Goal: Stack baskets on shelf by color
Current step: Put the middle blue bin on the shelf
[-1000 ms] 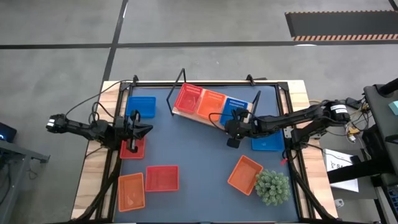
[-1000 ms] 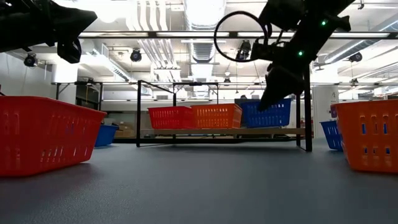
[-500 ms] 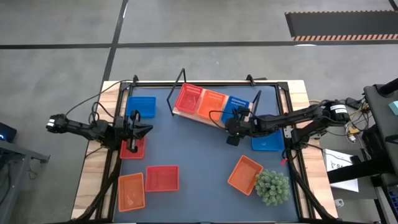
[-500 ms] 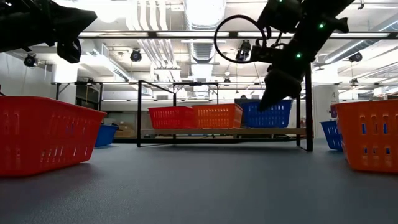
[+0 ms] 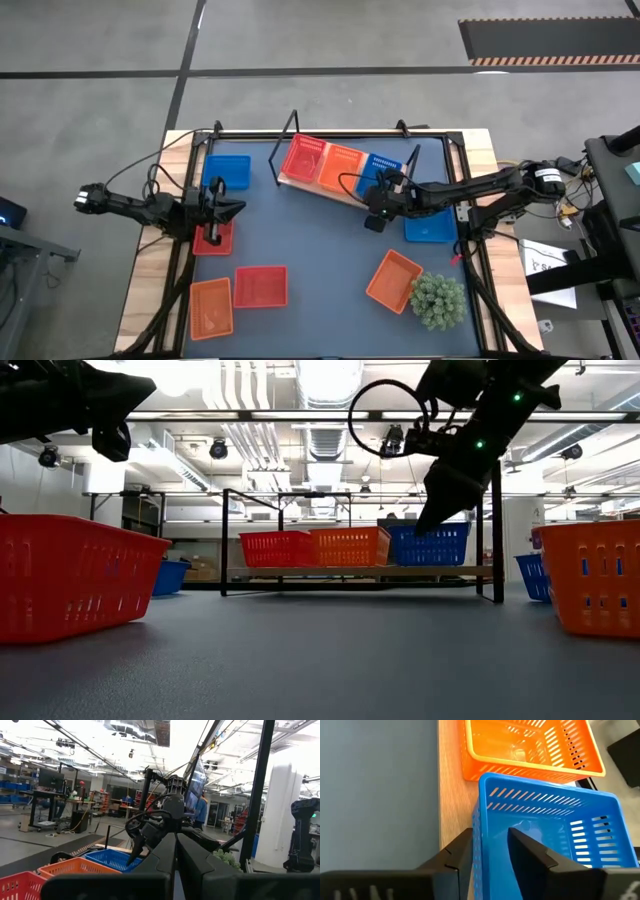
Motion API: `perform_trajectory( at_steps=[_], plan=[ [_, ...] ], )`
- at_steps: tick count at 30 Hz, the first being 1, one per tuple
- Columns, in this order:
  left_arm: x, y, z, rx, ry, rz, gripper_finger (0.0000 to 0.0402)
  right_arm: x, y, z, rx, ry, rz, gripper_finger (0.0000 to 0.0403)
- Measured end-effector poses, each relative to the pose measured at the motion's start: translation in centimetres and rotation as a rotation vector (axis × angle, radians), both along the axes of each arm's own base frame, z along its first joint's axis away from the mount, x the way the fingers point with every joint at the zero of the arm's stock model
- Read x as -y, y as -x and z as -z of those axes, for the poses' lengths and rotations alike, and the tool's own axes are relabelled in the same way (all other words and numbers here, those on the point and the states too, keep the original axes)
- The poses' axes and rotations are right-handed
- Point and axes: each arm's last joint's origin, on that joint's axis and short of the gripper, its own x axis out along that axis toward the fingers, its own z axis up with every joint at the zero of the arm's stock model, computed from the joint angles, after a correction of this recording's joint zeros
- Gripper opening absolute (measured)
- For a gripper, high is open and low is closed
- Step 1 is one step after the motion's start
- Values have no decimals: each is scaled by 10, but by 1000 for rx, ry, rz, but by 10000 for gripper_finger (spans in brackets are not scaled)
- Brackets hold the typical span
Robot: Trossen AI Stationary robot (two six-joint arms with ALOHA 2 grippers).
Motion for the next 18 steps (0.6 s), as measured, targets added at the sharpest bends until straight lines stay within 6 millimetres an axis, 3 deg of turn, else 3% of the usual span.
perform_trajectory(
  at_steps=[11, 18],
  plan=[
    [0, 0, 0, 0, 0, 0, 0, -4, 6, -13, -28, -55, 20, 94],
    [0, 0, 0, 3, 0, 0, 0, -6, 2, -40, -58, -113, 25, 65]
  ],
)
